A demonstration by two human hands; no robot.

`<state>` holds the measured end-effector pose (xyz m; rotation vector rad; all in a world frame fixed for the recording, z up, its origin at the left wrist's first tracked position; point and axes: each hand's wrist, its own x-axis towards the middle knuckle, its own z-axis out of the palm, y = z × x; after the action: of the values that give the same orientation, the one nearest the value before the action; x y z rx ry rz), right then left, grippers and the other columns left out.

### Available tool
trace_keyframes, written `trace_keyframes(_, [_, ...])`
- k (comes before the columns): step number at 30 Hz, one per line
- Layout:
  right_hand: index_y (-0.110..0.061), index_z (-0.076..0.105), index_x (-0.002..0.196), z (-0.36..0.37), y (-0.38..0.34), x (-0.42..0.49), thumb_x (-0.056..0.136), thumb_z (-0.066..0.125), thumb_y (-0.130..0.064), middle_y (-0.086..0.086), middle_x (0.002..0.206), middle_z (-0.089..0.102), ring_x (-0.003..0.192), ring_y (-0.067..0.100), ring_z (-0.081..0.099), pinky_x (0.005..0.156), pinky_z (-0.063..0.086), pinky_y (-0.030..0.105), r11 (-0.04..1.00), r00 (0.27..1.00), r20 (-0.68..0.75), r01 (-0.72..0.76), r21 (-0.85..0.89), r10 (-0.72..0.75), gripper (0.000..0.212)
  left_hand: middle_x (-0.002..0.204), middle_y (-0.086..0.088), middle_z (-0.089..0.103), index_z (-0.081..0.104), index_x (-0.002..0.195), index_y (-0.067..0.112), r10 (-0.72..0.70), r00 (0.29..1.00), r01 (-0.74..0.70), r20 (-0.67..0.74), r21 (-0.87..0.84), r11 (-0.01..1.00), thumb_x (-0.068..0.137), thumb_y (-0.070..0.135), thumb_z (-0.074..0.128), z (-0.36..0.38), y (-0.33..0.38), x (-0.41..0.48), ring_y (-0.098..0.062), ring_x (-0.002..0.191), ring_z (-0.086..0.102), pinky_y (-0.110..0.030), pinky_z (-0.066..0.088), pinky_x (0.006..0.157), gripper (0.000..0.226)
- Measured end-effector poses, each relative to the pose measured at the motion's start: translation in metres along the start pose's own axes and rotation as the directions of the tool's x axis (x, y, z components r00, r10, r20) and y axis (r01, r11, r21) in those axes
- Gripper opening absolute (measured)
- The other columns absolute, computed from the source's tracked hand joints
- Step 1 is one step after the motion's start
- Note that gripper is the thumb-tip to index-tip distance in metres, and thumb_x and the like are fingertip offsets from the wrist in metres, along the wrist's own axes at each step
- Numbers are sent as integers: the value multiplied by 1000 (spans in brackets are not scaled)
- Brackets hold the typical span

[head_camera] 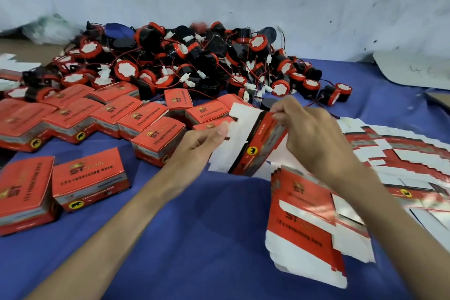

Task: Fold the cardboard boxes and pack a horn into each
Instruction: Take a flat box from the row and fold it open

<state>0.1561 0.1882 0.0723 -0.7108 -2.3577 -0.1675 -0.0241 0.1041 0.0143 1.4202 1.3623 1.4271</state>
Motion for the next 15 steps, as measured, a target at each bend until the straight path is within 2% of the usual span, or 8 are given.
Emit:
trace_keyframes(1, [-5,61,99,-1,5,10,86,50,4,6,82,72,67,34,64,49,37,30,1000,998,56,8,-18,-7,19,86,-8,48,55,90,16,1,1000,-1,11,3,1000,84,65,49,0,-1,0,-24,83,45,-46,45,85,50])
trace_keyframes(2, [-8,59,103,-3,10,21,91,39,-7,5,85,70,73,34,62,52,35,31,998,994,111,26,-49,-20,23,91,-8,58,60,96,17,12,1000,-12,2,-1,1000,88,59,51,-1,-3,1,-26,87,54,-44,45,89,44])
trace_keyframes(4, [-12,53,110,-6,14,41,84,21,-27,2,86,62,74,32,55,54,29,32,988,978,191,110,-107,-88,44,112,4,70,65,115,26,69,993,-73,-94,-46,996,92,37,55,-2,-5,4,-18,112,62,-30,46,99,27])
trace_keyframes(6, [-12,47,112,-4,11,51,84,14,-32,5,94,63,73,28,53,54,34,36,970,965,223,179,-165,-140,48,113,21,68,59,118,35,126,967,-146,-220,-80,986,92,20,55,-4,-3,7,-3,119,56,-15,43,97,31])
trace_keyframes(9, [-10,40,113,11,12,54,101,25,-23,6,91,62,71,31,58,60,48,44,935,969,193,204,-290,-151,23,106,37,62,59,111,40,246,911,-245,-332,46,969,92,4,58,-6,-5,8,9,115,54,-9,42,93,40])
trace_keyframes(12, [-10,46,108,27,15,52,98,41,-13,7,92,64,78,35,59,59,46,45,991,998,47,49,-127,-43,11,105,26,66,65,103,34,314,905,-284,-286,142,948,87,11,54,-7,-3,7,12,108,55,-5,39,89,30])
trace_keyframes(14, [-7,52,102,38,16,51,94,47,-3,7,95,68,87,26,60,55,39,33,999,999,-40,12,44,-11,10,106,13,68,71,97,29,211,951,-200,-224,69,977,87,19,50,-12,-2,8,3,110,56,-15,40,95,26])
trace_keyframes(15, [-4,53,99,43,18,50,93,48,0,9,93,68,86,18,59,53,31,27,993,999,-48,27,116,-22,9,106,11,69,73,95,27,127,970,-129,-209,7,992,89,22,48,-15,0,9,-3,111,58,-27,41,101,26])
